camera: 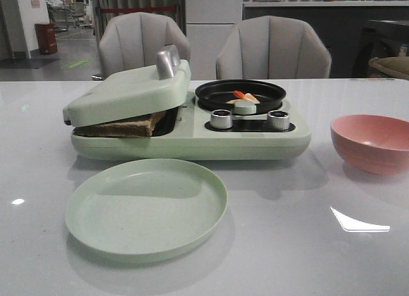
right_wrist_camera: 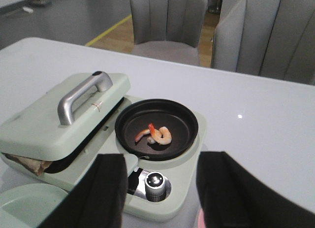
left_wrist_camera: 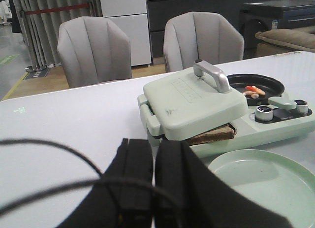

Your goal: Make breakfast with bread and shrimp

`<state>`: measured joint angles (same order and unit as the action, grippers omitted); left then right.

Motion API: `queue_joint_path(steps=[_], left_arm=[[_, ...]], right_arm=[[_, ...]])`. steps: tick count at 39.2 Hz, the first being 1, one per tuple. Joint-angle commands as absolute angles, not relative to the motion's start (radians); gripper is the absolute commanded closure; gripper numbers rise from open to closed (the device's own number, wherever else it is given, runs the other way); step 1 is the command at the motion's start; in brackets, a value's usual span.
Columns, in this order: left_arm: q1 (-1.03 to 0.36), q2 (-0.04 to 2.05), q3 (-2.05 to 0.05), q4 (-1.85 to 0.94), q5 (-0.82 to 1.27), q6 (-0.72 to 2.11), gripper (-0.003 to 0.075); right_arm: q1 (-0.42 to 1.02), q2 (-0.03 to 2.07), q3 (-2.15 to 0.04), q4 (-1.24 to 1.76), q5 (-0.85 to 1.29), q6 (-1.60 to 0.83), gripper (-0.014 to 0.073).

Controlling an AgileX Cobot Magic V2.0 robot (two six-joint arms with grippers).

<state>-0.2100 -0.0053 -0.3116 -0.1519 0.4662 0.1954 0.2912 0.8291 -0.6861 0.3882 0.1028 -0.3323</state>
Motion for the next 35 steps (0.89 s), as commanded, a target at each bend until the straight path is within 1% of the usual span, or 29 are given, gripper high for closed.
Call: queue_joint_path(steps=[1, 8, 15, 22, 27, 30, 35], left_arm=[[-0.211, -0.014, -0.338, -0.166, 0.390, 0.186, 0.0606], [-0.211, -0.014, -0.338, -0.166, 0.390, 0.186, 0.0606], [-0.211, -0.014, -0.338, -0.166, 0.390, 0.186, 0.0606], [-0.211, -0.014, -0.338, -0.166, 0.390, 0.186, 0.0606], [-0.211, -0.014, -0.338, -0.166, 0.390, 0.186, 0.0606], [-0.211, -0.014, -0.338, -0.166, 0.390, 0.186, 0.0606], [-0.211, -0.014, -0.338, -0.166, 0.390, 0.186, 0.0606]], right_arm=[[0.294, 0.723, -0.632, 0.432, -0.023, -0.346, 0.0156], [0.294, 0.534, -0.475, 0.447, -0.042, -0.346, 0.0156], [0.294, 0.407, -0.337, 0.447, -0.110, -0.346, 0.0156], [0.294, 0.394, -0.256, 0.445, -0.127, -0.346, 0.0156], [0.294, 0.394, -0.249, 0.443, -0.126, -0.347, 0.0159], [0.294, 0.394, -0.249, 0.443, -0.126, -0.347, 0.0220], [0.294, 0.394, -0.249, 0.443, -0.123, -0.347, 0.0438]])
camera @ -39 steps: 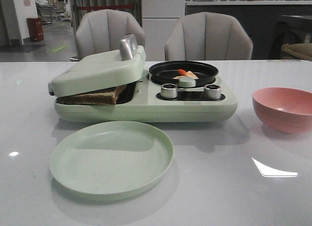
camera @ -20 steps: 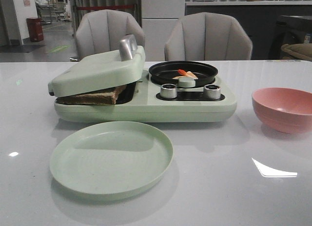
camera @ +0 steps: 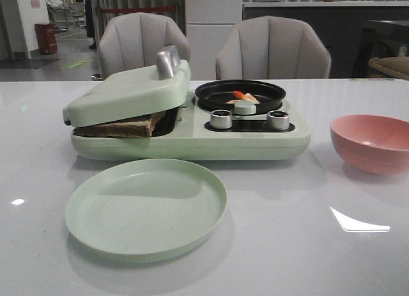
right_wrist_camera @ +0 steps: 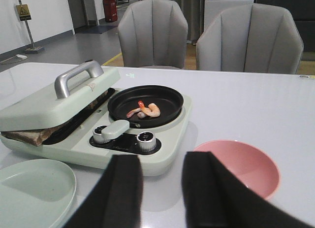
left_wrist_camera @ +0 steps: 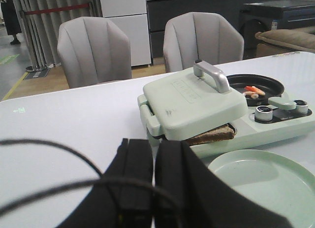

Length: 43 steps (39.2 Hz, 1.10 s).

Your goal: Make breakfast with bread and shrimp

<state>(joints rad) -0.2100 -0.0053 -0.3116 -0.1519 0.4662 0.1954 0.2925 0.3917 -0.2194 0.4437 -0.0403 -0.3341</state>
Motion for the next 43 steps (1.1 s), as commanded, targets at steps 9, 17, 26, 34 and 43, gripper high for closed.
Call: queue_joint_path(steps=[9, 17, 26, 34, 43], left_arm=[[-0.211, -0.014, -0.338, -0.166, 0.390, 0.186, 0.0606], [-0.211, -0.014, -0.338, -0.166, 0.390, 0.186, 0.0606], [-0.211, -0.014, -0.338, -0.166, 0.390, 0.186, 0.0606], [-0.211, -0.014, -0.338, -0.166, 0.390, 0.186, 0.0606], [-0.211, -0.014, -0.337, -0.166, 0.390, 0.186, 0.0606]], right_arm=[[0.294, 0.394, -0.249, 0.443, -0.122, -0.347, 0.0459], [0.294, 0.394, -0.249, 0.443, -0.122, -0.347, 0.0459], [0.294, 0.394, -0.249, 0.443, -0.122, -0.347, 0.0459], [0.294, 0.394, -0.249, 0.443, -0.122, -0.347, 0.0459], [0.294, 0.394, -0.249, 0.443, -0.122, -0.347, 0.0459]])
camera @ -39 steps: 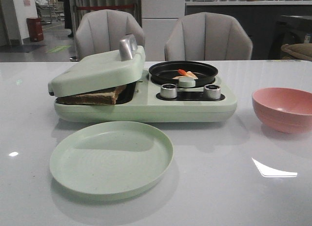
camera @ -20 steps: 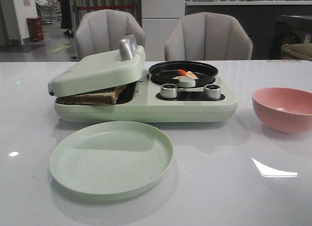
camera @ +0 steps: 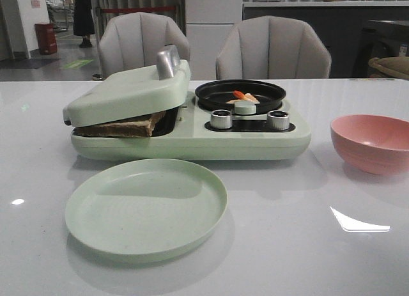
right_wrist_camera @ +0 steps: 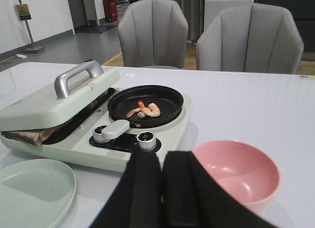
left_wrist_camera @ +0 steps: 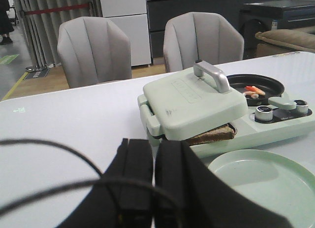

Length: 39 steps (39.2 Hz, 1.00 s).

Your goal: Make breakfast with bread and shrimp

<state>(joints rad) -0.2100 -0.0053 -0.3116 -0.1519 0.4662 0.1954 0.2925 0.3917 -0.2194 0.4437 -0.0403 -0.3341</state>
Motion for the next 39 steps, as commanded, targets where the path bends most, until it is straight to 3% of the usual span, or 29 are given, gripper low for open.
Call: queue_joint_path(steps=[1, 12, 19, 39], left_arm=[[-0.211, -0.014, -0.328, -0.167, 0.381, 0.186, 0.0606], [-0.105, -0.014, -0.222, -0.120, 0.186, 0.176, 0.0606], [-0.027, -0.014, -0.143, 0.016, 0.088, -0.048, 0.0606], [-0.075, -0.022, 0.026, 0.061, -0.108, -0.076, 0.0606]], right_arm=[[0.294, 0.394, -0.249, 0.443, -0.122, -0.347, 0.0459], [0.294, 0.394, -0.249, 0.443, -0.122, -0.347, 0.0459], [0.294, 0.394, -0.249, 0.443, -0.122, -0.347, 0.0459], [0.294, 0.394, -0.249, 0.443, -0.122, -0.347, 0.0459]])
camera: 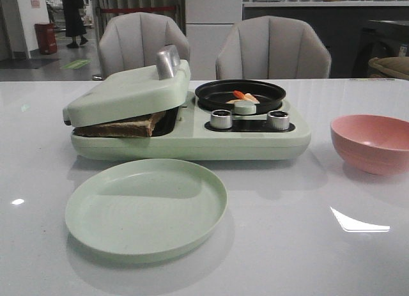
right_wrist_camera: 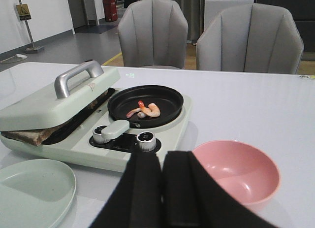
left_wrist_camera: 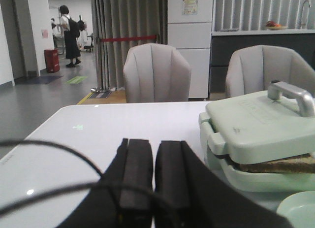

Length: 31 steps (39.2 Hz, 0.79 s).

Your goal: Make breakfast with bread and shrimp

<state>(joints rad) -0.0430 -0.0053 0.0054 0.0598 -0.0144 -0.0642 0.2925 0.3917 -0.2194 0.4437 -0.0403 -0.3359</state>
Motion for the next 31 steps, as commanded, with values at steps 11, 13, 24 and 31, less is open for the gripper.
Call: queue_joint_path(steps=[11, 13, 24, 31], left_arm=[[-0.132, -0.022, 0.026, 0.067, -0.098, -0.076, 0.0606], [-0.126, -0.022, 0.026, 0.067, -0.094, -0.076, 0.0606], [-0.122, -0.022, 0.026, 0.067, -0.087, -0.076, 0.0606], [-0.122, -0.022, 0.026, 0.067, -0.087, -0.076, 0.0606]], right_arm=[[0.294, 0.394, -0.249, 0.443, -0.122, -0.347, 0.0459], [0.294, 0.394, -0.249, 0.443, -0.122, -0.347, 0.0459], [0.294, 0.394, -0.249, 0.443, -0.122, -0.347, 0.0459], [0.294, 0.394, -0.249, 0.443, -0.122, -0.347, 0.0459]])
